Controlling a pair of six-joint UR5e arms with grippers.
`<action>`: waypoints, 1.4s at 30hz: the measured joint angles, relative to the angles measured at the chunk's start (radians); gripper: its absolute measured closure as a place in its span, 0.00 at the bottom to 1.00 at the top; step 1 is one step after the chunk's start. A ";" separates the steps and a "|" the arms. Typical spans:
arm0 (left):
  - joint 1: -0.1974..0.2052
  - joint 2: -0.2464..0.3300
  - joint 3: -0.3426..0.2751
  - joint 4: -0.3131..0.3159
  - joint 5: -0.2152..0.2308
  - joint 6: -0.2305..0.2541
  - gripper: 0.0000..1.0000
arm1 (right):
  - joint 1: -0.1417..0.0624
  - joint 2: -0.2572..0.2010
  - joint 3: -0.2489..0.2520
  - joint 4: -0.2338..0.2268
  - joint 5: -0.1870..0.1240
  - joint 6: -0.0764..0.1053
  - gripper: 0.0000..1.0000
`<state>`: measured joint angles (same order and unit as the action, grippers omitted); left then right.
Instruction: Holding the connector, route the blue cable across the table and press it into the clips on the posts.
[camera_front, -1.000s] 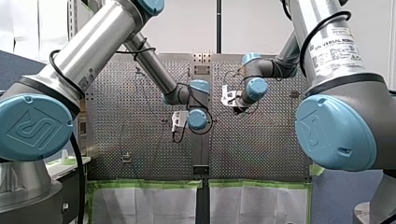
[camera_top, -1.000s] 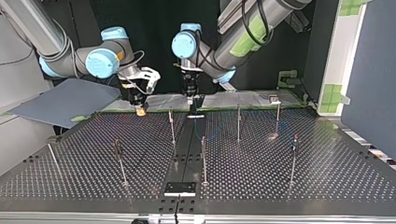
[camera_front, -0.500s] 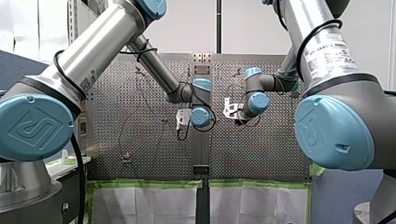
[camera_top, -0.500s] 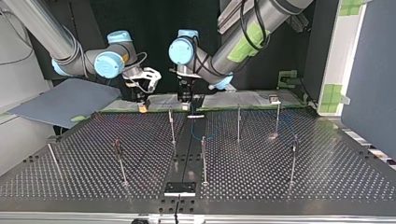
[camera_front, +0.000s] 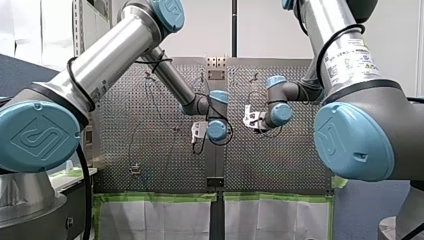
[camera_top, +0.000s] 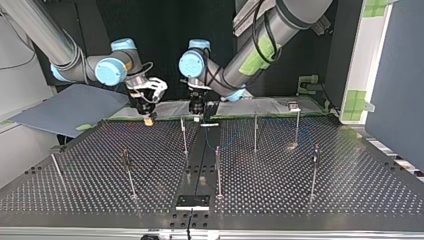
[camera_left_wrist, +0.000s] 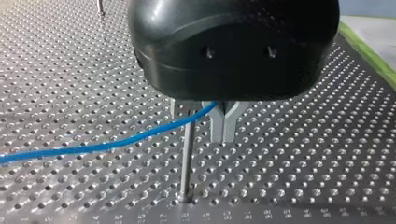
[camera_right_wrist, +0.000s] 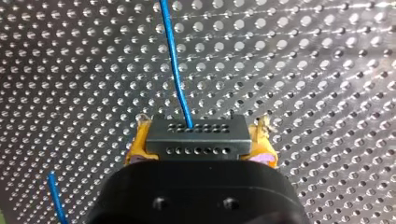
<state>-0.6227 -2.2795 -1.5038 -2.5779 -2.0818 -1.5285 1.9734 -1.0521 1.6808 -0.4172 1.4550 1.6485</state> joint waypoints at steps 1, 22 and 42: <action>0.004 0.000 0.002 0.000 0.004 0.000 1.00 | -0.003 0.000 0.000 -0.004 -0.004 0.000 1.00; 0.079 -0.075 0.158 -0.095 0.054 -0.011 1.00 | -0.063 0.004 -0.020 -0.021 -0.015 0.002 1.00; 0.069 -0.075 0.199 -0.188 0.038 -0.006 0.31 | -0.142 0.032 -0.039 -0.053 -0.057 0.003 1.00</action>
<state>-0.5541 -2.3544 -1.3050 -2.7662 -2.0435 -1.5349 1.8314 -1.0203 1.6416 -0.4706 1.3978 1.6512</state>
